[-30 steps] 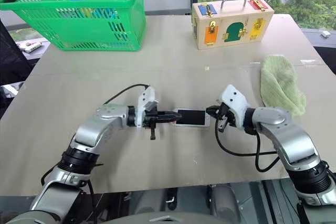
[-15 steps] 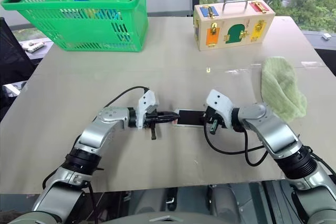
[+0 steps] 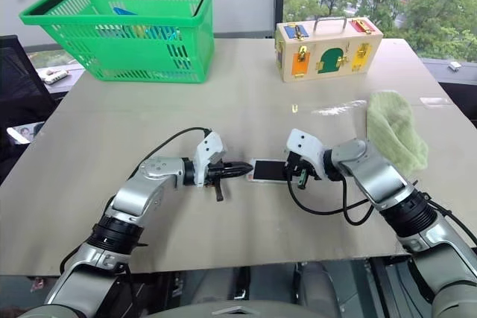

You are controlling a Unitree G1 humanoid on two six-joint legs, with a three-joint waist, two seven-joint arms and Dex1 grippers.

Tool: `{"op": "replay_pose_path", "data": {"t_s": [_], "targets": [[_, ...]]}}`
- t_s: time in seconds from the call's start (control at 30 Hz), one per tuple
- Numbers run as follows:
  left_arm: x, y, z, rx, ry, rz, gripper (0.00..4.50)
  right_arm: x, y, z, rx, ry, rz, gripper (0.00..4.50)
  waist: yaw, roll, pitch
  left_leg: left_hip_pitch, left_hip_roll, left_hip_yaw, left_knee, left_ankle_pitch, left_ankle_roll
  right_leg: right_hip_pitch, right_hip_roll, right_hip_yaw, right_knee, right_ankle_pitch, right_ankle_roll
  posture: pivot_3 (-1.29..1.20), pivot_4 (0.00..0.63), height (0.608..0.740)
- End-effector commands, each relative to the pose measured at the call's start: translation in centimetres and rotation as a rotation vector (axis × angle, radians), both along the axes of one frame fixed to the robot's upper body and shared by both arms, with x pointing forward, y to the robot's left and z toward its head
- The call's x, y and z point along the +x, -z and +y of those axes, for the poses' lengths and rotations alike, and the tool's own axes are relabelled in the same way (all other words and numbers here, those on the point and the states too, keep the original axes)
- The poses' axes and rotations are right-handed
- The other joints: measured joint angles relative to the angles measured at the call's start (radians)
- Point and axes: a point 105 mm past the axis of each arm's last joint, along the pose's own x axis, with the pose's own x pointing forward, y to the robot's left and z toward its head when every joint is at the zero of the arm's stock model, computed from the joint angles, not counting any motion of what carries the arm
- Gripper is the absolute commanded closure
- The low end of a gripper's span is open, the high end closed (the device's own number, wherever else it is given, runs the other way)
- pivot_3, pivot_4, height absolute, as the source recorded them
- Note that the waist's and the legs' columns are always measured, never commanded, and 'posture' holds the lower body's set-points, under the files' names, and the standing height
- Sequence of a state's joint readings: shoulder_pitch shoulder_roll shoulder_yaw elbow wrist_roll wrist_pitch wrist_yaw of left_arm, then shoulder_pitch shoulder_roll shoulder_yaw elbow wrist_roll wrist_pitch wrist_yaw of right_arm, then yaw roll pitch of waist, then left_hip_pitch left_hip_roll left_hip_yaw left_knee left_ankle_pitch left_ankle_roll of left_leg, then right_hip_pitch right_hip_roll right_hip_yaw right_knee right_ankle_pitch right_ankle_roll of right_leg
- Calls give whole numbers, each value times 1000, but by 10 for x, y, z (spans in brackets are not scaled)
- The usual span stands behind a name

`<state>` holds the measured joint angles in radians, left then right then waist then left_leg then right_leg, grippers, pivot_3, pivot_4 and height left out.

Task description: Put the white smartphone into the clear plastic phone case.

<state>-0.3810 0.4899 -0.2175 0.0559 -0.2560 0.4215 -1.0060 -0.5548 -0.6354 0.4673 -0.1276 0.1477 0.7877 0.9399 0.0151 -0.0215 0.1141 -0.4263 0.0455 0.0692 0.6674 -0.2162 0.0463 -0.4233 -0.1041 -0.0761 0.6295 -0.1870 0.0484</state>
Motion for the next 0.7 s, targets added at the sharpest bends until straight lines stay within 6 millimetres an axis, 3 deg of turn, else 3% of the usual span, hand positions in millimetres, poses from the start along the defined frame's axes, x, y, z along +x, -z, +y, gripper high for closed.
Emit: {"op": "replay_pose_path", "data": {"t_s": [0.03, 0.13, 0.5, 0.63, 0.7], "targets": [[0, -10, -7, -6, 27, -41, 4448, -28, 82, -41, -216, 138, 300, 4500, 0, 2, -2, 2, 0, -1, -1, 0, 0, 2, 0, -1, -2, 0, 0, 0, 150, 740], [1, -9, -7, -4, 26, -42, 4448, -25, 84, -45, -228, 147, 302, 4500, 0, 3, -3, 9, 0, -1, -2, -1, 0, 10, -2, -3, -4, 0, 0, 0, 150, 740], [2, -4, -7, -3, 23, -42, 4448, -20, 95, -61, -274, 196, 350, 4500, 0, 0, -11, 12, 0, 0, -10, -2, 0, 11, -12, -9, -8, 0, 0, 0, 150, 740], [2, -1, -6, -1, 20, -40, 4448, -17, 94, -58, -253, 201, 339, 4500, -1, 0, -13, 13, 0, 1, -14, -2, -1, 11, -15, -15, -10, 0, 0, 0, 150, 740], [1, 0, -6, 1, 22, -40, 4448, -12, 81, -47, -165, 198, 307, 4500, -1, 0, -13, 13, 0, 1, -14, -2, -1, 11, -18, -18, -11, 0, 0, 0, 150, 740]]}}
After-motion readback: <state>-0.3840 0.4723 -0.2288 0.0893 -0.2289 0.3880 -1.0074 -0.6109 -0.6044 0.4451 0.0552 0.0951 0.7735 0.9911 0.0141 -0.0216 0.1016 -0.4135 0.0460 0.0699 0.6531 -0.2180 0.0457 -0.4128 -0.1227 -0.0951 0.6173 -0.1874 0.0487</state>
